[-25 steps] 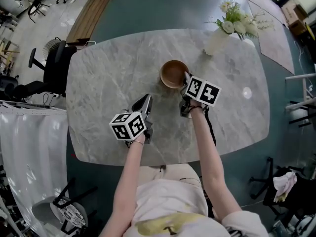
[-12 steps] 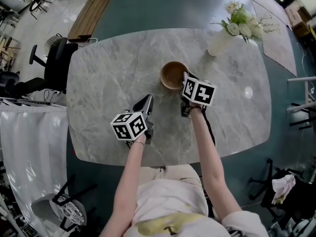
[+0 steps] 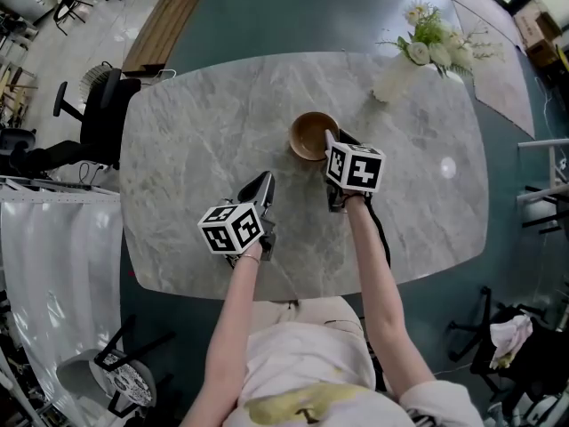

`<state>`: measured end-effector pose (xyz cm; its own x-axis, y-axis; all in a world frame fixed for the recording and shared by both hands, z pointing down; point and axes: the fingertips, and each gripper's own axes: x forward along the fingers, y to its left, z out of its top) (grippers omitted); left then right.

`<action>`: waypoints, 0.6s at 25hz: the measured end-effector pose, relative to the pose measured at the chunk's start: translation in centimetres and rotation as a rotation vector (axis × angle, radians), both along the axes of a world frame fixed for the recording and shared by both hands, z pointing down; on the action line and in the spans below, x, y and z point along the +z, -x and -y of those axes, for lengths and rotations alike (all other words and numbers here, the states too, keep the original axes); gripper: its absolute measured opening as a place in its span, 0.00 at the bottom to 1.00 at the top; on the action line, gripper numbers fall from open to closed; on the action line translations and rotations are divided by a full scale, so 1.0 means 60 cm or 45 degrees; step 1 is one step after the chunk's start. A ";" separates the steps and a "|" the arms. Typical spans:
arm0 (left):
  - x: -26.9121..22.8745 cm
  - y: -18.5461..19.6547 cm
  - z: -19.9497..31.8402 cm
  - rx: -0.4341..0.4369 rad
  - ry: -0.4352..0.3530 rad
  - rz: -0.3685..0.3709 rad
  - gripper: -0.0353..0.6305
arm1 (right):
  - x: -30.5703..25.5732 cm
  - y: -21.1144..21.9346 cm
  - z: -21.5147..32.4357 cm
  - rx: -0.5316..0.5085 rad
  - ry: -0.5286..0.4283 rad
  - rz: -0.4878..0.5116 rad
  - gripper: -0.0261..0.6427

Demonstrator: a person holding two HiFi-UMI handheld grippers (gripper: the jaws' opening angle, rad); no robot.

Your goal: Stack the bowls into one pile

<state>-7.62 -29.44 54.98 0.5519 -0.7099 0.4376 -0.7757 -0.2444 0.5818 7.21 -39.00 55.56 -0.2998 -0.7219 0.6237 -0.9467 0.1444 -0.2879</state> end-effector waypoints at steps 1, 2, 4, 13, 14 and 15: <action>-0.001 0.000 0.000 -0.001 -0.001 0.000 0.05 | -0.001 0.000 -0.001 -0.004 -0.007 -0.003 0.17; -0.001 0.000 -0.001 -0.001 -0.001 0.000 0.05 | -0.003 0.001 -0.002 -0.008 -0.014 -0.006 0.19; -0.003 -0.002 -0.002 0.000 -0.002 -0.001 0.05 | -0.007 -0.001 -0.003 -0.013 -0.029 -0.016 0.23; -0.017 -0.004 -0.009 0.005 -0.038 0.009 0.05 | -0.028 -0.011 -0.018 0.011 -0.076 0.058 0.25; -0.022 -0.003 -0.011 0.006 -0.051 0.012 0.05 | -0.033 -0.010 -0.022 -0.002 -0.088 0.066 0.25; -0.027 -0.002 -0.012 0.008 -0.067 0.016 0.05 | -0.039 -0.008 -0.026 -0.021 -0.102 0.073 0.25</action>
<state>-7.48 -28.73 53.33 0.5511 -0.7286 0.4067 -0.7812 -0.2790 0.5585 7.70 -37.43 53.24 -0.3455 -0.7635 0.5456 -0.9262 0.1842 -0.3289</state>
